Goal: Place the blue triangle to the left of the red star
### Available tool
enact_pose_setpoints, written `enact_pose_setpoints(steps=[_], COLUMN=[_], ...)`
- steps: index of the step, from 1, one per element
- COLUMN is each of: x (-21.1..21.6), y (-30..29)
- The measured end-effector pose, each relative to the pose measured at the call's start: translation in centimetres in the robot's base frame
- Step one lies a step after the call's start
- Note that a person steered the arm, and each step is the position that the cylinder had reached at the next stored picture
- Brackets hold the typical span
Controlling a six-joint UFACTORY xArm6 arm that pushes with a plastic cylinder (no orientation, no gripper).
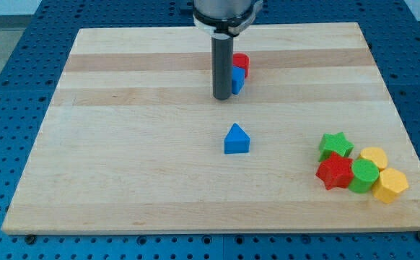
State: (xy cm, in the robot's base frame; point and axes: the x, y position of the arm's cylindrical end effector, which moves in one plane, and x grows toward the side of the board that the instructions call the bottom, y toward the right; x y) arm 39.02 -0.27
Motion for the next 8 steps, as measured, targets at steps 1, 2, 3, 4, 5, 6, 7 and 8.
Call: enact_pose_setpoints(steps=[1,2,3,4,5,6,7,8], x=[3.2,5.9,8.3,11.0,11.2,8.3,8.0,11.6], y=[-0.6,1.1,3.8,6.7,7.3,5.2,2.2,1.2])
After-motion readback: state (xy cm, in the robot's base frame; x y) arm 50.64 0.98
